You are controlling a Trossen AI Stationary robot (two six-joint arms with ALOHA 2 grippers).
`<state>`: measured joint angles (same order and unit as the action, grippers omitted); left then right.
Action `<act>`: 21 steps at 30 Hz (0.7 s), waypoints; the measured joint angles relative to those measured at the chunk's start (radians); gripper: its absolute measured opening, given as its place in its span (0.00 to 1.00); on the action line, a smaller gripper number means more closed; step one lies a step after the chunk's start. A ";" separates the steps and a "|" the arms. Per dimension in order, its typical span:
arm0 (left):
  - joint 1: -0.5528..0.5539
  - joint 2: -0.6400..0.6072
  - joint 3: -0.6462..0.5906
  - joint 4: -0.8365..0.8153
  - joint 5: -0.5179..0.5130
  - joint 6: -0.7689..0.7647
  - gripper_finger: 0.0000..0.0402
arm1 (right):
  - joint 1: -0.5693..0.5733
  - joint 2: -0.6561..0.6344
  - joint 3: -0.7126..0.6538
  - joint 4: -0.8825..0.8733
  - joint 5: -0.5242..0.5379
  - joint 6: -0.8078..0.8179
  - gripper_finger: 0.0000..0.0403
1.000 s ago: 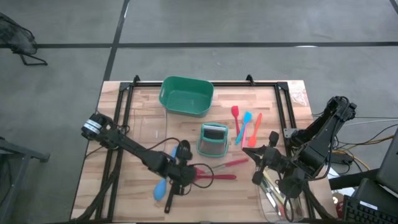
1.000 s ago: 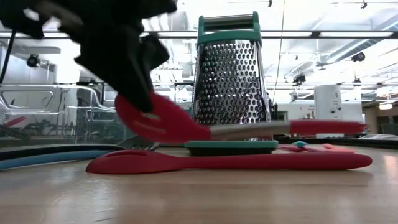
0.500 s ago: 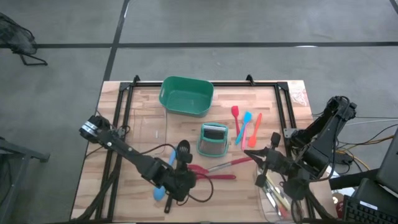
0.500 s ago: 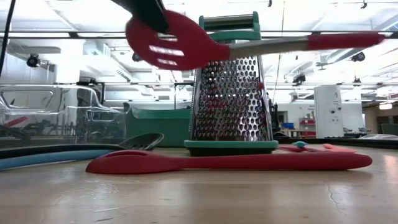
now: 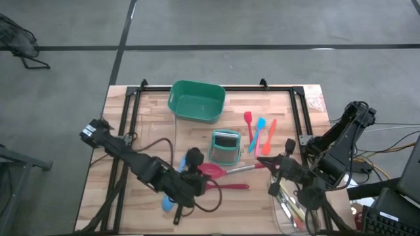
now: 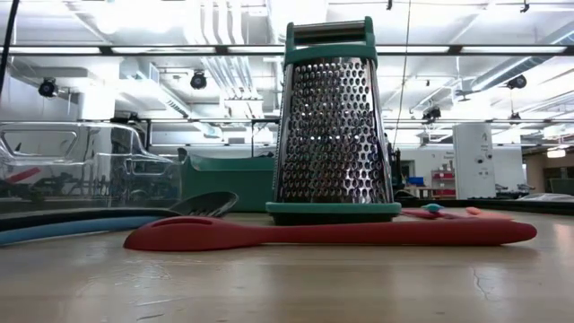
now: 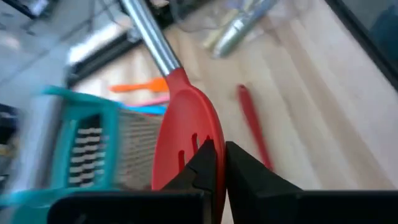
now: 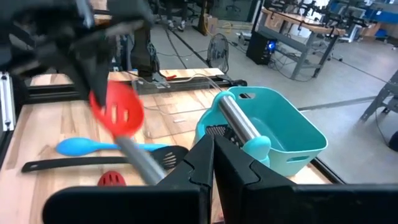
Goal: Pick & Place Kitchen Items
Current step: Put the orange slotted spoon into the green bin
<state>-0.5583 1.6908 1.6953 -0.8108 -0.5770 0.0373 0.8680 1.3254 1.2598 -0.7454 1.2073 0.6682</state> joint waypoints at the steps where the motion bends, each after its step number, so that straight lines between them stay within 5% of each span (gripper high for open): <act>1: 0.001 -0.018 0.003 -0.013 -0.016 0.021 0.05 | 0.000 0.000 0.000 0.000 0.001 0.000 0.02; 11: 0.140 -0.220 0.005 -0.112 -0.272 0.103 0.05 | 0.001 -0.001 -0.002 -0.006 0.002 -0.018 0.02; 16: 0.248 -0.284 -0.002 -0.118 -0.146 0.132 0.05 | 0.000 -0.002 -0.001 -0.006 0.008 -0.024 0.02; 21: 0.369 -0.341 -0.024 -0.136 -0.233 0.170 0.05 | 0.000 -0.001 -0.001 -0.004 0.022 -0.040 0.02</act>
<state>-0.1896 1.3496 1.6713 -0.9466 -0.8097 0.2075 0.8680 1.3243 1.2591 -0.7498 1.2289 0.6282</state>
